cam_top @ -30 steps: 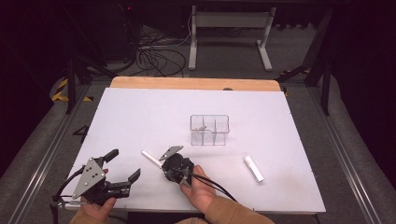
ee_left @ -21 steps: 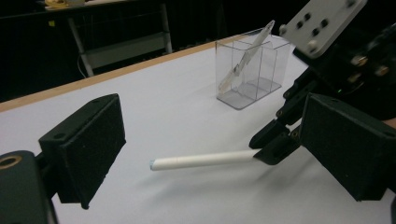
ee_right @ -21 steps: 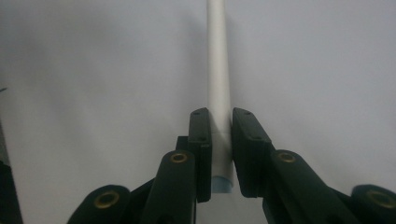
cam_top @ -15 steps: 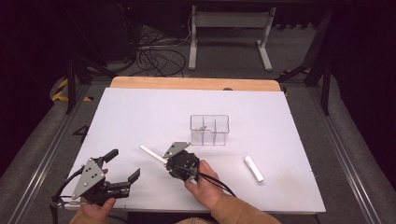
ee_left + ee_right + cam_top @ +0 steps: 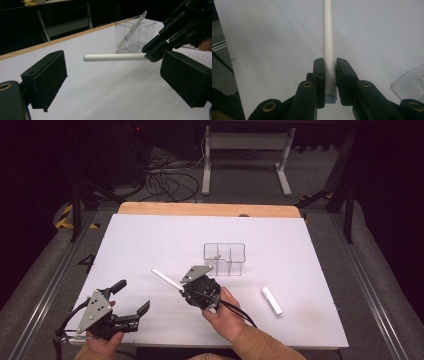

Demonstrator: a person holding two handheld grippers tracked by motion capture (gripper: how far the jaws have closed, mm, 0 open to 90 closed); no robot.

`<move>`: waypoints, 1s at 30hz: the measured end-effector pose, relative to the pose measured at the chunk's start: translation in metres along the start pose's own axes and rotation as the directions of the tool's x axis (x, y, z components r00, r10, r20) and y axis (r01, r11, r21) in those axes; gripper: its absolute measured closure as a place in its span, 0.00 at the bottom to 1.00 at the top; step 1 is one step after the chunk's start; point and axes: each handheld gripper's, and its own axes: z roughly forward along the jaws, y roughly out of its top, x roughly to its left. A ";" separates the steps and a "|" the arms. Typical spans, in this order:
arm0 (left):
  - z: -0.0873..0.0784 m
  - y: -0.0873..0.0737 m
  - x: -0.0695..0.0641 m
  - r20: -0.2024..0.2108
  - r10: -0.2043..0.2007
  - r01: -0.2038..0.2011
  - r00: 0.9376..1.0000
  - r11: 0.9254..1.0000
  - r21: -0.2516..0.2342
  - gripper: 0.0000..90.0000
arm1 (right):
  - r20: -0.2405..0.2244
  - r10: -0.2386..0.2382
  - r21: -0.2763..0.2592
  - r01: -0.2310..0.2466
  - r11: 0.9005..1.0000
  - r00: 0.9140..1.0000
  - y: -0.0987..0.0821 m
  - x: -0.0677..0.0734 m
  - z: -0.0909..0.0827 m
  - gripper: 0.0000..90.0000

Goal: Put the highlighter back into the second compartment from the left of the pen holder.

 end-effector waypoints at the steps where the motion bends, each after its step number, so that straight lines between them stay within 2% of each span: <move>1: 0.000 0.000 0.000 -0.001 0.000 0.000 1.000 1.000 0.001 0.08 | 0.008 -0.009 -0.003 0.009 1.000 1.000 0.000 0.000 -0.002 0.88; 8: 0.000 0.000 0.000 0.000 0.001 -0.001 1.000 1.000 0.003 0.08 | 0.006 -0.012 -0.021 0.012 1.000 1.000 0.003 -0.004 -0.016 0.88; 14: 0.001 0.000 -0.001 0.001 -0.002 0.002 1.000 1.000 0.002 0.08 | 0.008 0.007 -0.023 -0.007 1.000 1.000 0.003 -0.010 -0.022 0.88; 26: 0.000 0.000 0.000 0.000 -0.004 0.004 1.000 1.000 0.000 0.08 | 0.017 -0.007 -0.028 0.007 1.000 1.000 0.007 -0.016 -0.035 0.88; 30: 0.001 0.000 0.000 0.001 -0.003 0.003 1.000 1.000 0.001 0.08 | 0.017 -0.014 -0.022 0.014 1.000 1.000 0.010 -0.019 -0.044 0.88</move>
